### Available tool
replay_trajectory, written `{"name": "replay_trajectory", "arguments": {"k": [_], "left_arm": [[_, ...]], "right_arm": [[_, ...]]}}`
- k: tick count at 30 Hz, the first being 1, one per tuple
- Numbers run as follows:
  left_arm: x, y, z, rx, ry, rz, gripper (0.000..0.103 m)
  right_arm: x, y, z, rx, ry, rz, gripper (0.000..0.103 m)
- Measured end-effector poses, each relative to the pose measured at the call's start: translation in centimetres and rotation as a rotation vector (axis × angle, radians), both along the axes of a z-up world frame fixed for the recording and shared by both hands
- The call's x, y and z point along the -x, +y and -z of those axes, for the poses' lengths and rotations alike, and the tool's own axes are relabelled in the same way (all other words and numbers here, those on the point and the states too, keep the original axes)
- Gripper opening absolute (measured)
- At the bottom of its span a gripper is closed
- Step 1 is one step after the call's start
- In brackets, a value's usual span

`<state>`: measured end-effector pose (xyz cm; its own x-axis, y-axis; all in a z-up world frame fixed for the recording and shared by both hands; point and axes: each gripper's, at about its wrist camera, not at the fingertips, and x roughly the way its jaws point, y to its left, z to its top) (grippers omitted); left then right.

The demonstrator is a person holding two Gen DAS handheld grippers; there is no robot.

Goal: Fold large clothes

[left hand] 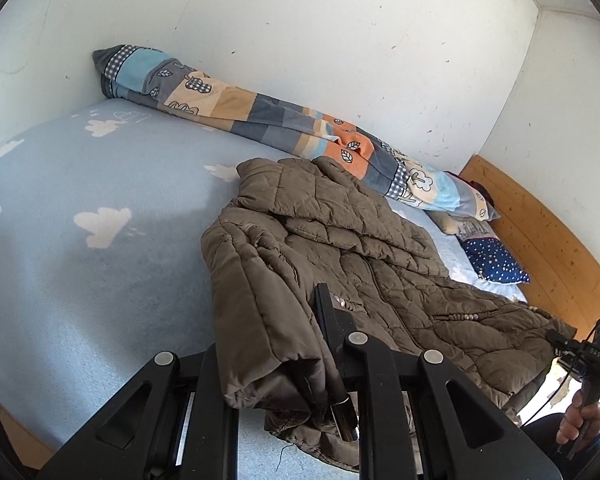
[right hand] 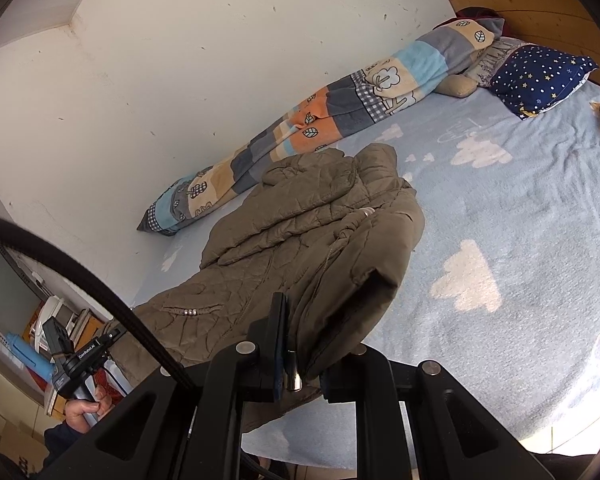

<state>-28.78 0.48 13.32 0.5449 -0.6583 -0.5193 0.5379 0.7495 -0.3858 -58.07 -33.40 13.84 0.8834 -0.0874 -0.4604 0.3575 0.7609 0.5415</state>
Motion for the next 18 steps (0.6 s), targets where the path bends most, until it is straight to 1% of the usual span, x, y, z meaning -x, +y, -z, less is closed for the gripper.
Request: {"name": "replay_trajectory", "arguments": {"k": [12, 18], "left_arm": [[0.7, -0.2, -1.0, -0.025, -0.019, -0.002, 0.016], [0.7, -0.1, -1.7, -0.029, -0.035, 0.001, 0.016]], "right_arm": [[0.6, 0.5, -0.4, 0.010, 0.012, 0.006, 0.014], [1.2, 1.0, -1.1, 0.017, -0.001, 0.003, 0.014]]}}
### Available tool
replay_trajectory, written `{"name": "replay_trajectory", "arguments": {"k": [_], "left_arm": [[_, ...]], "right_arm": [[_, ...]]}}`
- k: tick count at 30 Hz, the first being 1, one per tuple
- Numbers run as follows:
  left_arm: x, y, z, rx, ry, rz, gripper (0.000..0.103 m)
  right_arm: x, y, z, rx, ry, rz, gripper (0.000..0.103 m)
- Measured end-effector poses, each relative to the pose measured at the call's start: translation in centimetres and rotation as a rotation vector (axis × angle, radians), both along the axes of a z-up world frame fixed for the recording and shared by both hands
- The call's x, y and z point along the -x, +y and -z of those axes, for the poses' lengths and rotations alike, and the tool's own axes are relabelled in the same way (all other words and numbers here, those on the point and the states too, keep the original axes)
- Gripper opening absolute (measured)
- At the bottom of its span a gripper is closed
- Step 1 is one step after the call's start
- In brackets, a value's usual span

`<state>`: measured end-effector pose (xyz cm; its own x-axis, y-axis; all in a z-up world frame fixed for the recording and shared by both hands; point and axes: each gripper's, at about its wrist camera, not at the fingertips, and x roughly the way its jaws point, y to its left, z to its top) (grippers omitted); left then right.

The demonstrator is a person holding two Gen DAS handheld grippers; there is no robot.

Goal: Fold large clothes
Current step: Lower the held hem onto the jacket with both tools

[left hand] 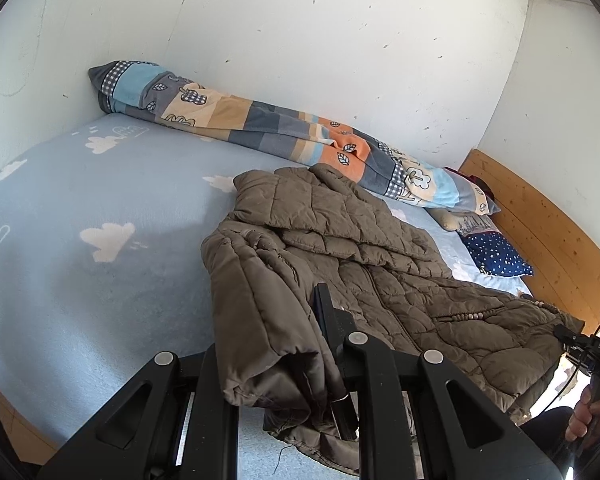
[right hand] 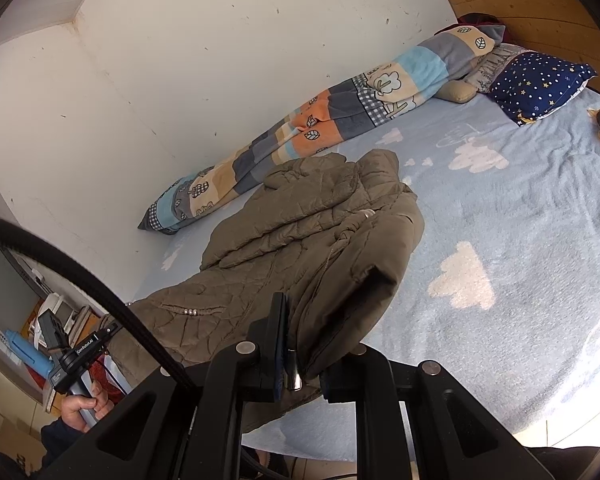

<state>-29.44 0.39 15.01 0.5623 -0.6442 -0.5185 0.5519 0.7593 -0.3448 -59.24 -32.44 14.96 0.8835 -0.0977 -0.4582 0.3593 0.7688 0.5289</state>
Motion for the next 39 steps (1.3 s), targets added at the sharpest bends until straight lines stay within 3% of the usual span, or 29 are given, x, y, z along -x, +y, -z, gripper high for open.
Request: {"name": "replay_trajectory", "arguments": {"k": [18, 39], "left_arm": [[-1.3, -0.5, -2.0, -0.026, -0.028, -0.036, 0.016], [-5.8, -2.4, -5.7, 0.006, -0.049, -0.031, 0.016]], "right_arm": [[-0.7, -1.3, -2.2, 0.026, -0.038, -0.001, 0.014], [-6.2, -5.0, -7.8, 0.069, -0.105, 0.022, 0.014]]}}
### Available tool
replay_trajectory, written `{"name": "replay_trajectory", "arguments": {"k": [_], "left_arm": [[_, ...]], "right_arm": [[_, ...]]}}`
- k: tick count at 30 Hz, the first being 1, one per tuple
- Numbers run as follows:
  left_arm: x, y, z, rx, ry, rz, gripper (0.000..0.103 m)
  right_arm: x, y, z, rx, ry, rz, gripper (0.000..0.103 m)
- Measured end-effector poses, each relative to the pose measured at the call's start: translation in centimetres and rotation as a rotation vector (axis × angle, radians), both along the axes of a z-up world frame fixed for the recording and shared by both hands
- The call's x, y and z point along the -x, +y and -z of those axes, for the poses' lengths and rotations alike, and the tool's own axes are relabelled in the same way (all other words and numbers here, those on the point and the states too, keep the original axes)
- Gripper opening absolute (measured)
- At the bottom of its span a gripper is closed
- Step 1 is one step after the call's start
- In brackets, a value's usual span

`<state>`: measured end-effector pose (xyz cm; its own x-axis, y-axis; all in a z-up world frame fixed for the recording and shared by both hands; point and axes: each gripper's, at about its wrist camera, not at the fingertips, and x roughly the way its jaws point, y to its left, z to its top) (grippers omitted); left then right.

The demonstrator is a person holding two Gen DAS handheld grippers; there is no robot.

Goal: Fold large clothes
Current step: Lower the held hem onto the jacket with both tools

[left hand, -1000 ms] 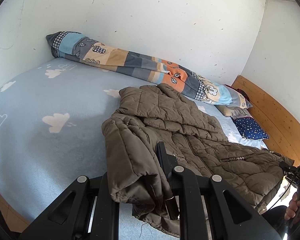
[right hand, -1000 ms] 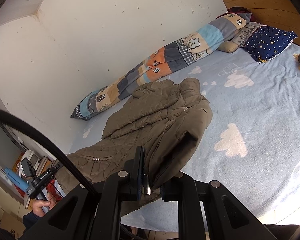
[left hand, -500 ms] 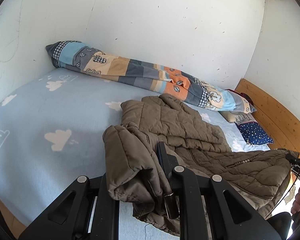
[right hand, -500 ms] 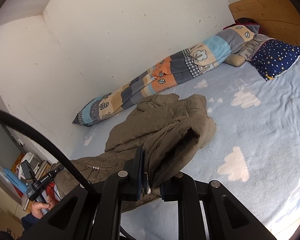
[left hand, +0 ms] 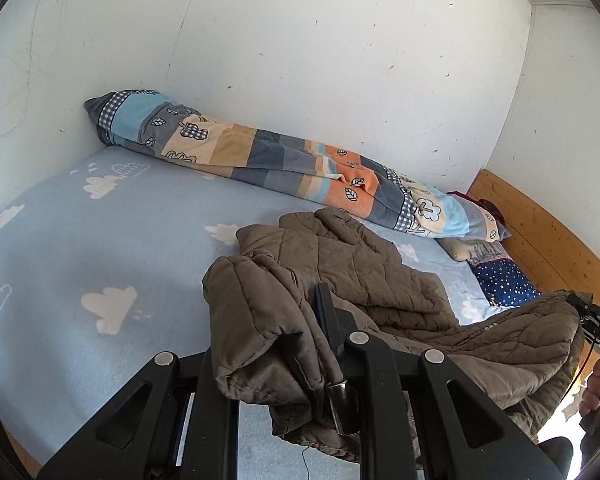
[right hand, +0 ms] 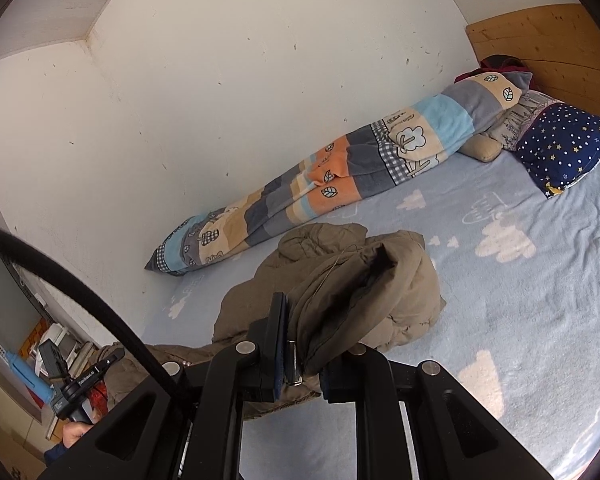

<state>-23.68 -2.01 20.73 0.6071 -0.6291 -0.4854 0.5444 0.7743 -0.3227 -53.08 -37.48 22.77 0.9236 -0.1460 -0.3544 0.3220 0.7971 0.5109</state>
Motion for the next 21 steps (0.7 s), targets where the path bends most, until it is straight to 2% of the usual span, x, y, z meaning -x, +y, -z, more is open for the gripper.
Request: {"name": "replay_trajectory", "arguments": {"k": [21], "left_arm": [[-2.9, -1.0, -1.1, 0.001, -0.010, 0.044, 0.017]], "right_arm": [[-5.5, -2.3, -3.0, 0.031, -0.016, 0.025, 0.014]]}}
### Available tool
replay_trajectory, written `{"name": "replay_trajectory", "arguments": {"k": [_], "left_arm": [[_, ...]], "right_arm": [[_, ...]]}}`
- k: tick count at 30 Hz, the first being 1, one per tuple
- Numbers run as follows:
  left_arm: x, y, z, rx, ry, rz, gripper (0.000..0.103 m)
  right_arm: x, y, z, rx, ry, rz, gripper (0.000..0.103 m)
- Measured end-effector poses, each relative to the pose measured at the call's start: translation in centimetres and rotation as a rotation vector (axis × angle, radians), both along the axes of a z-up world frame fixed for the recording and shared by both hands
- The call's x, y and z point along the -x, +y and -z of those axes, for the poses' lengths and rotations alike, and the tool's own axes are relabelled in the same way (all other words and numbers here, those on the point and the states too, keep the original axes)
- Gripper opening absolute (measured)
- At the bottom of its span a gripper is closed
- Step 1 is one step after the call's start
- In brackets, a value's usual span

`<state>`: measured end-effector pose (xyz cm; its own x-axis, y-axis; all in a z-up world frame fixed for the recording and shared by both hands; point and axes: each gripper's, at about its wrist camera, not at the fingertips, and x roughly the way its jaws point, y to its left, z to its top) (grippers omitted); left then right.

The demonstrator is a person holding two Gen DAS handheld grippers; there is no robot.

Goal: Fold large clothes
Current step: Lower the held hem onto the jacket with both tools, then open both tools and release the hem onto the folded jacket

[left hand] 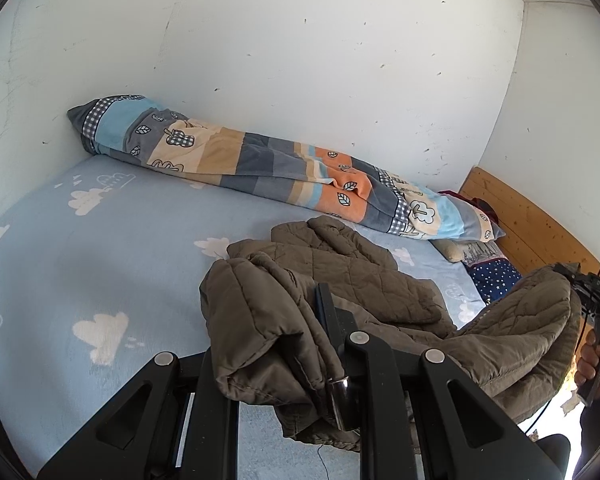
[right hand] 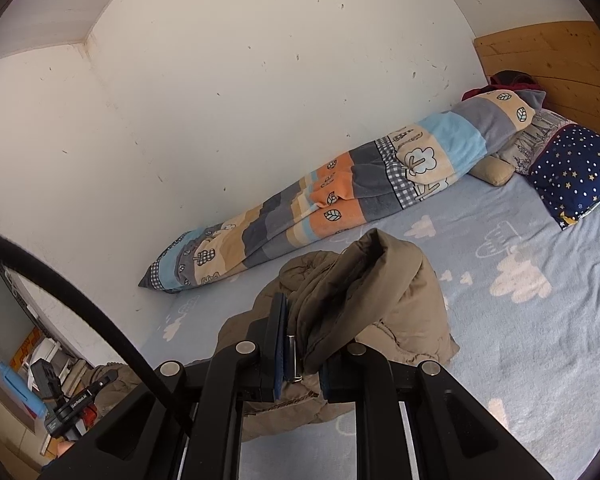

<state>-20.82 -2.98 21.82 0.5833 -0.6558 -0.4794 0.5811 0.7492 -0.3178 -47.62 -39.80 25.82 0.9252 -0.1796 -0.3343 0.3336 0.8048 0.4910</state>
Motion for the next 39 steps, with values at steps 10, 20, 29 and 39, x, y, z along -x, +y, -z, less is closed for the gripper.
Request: {"name": "replay_trajectory", "arguments": {"k": [10, 20, 29, 39], "left_arm": [[-2.2, -1.4, -0.6, 0.001, 0.005, -0.008, 0.017], [-5.5, -4.3, -1.3, -0.014, -0.001, -0.008, 0.017], [-10.0, -6.8, -0.7, -0.017, 0.037, -0.023, 0.017], [-16.8, -12.1, 1.1, -0.099, 0.084, -0.026, 0.018]], "right_arm": [[-2.0, -0.9, -0.7, 0.013, 0.016, 0.012, 0.014], [-4.4, -3.2, -0.7, 0.014, 0.026, 0.013, 0.014], [-8.5, -5.4, -0.9, 0.037, 0.066, 0.010, 0.014], [-15.2, -9.7, 0.6, 0.048, 0.135, 0.012, 0.014]]}}
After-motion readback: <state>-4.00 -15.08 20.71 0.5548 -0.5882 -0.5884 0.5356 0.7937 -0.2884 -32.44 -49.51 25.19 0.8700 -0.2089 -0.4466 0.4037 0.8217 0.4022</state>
